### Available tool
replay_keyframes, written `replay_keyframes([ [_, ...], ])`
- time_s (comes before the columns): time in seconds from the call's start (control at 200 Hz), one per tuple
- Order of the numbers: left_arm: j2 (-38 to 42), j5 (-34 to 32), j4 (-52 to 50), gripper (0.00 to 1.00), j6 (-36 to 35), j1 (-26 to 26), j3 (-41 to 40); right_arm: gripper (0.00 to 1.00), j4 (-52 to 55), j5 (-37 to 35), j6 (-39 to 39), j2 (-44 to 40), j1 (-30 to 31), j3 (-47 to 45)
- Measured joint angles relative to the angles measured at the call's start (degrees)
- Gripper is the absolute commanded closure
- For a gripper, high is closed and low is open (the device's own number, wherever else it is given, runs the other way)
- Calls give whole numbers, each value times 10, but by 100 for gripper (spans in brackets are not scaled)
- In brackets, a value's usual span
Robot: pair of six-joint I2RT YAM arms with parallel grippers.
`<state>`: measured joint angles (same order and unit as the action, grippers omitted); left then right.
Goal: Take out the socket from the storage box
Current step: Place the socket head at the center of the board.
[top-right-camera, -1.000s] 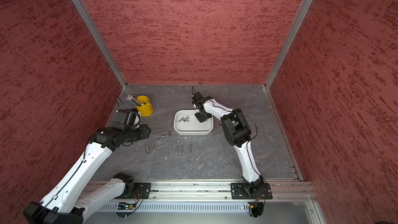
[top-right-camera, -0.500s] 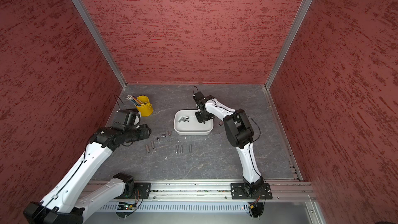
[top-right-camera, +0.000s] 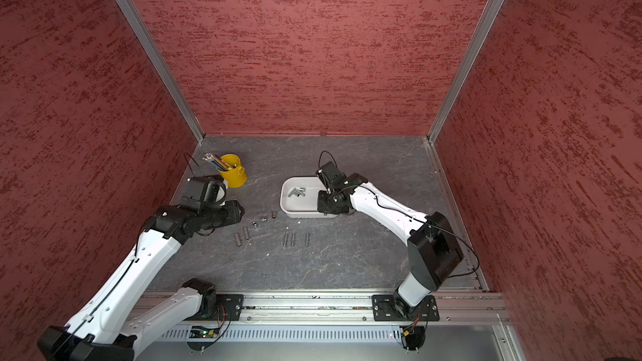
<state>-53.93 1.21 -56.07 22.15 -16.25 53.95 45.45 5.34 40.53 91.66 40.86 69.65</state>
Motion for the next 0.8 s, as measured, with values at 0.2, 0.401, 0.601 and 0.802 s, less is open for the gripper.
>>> replay_keyframes([
  [0.2,0,1,1,51,0,0,-2,91,-54,1,78,-8,74,-104],
  [0.401,0,2,1,51,0,0,-2,91,-105,0,118,20,97,-124],
  [0.601,-1,2,1,51,0,0,-2,90,-133,0,120,66,99,-113],
  [0.802,-1,2,1,51,0,0,-2,86,-143,-2,124,72,99,-113],
])
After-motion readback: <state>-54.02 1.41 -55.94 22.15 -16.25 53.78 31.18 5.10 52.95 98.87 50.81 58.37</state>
